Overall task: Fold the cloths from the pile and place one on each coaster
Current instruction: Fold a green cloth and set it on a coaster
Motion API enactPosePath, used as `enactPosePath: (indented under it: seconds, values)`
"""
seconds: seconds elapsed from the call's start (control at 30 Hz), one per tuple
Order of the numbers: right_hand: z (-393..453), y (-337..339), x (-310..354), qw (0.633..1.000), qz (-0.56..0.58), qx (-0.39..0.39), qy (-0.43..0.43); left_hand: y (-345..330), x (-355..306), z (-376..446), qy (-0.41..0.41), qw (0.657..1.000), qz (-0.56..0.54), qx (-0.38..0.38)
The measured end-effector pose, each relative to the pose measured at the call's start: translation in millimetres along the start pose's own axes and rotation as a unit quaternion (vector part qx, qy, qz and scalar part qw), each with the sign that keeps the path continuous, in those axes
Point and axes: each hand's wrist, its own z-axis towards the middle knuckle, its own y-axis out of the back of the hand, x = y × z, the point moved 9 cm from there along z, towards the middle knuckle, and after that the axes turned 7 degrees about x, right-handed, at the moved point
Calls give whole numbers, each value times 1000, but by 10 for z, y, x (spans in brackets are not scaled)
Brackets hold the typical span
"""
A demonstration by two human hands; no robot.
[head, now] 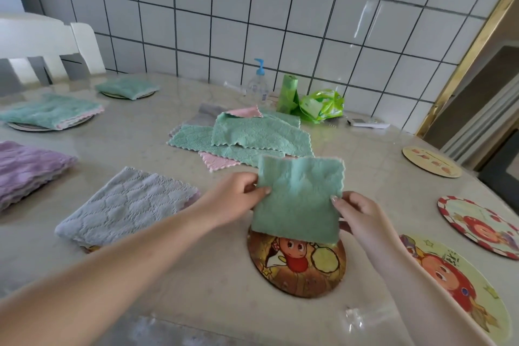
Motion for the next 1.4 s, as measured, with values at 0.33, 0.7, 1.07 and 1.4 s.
enactPosePath:
  seconds: [0.33, 0.7, 1.07, 1.4]
  values:
    - [366, 27, -343, 996, -71, -17, -60, -103, 233, 393, 90, 995, 4, 34]
    - [325, 42, -126, 985, -145, -73, 63, -46, 278, 467, 69, 998, 9, -7]
    - [510, -24, -63, 976, -214, -23, 42, -3, 423, 622, 136, 987, 81, 18]
    - [500, -456, 268, 917, -382, 34, 111, -655, -294, 594, -64, 914, 384, 113]
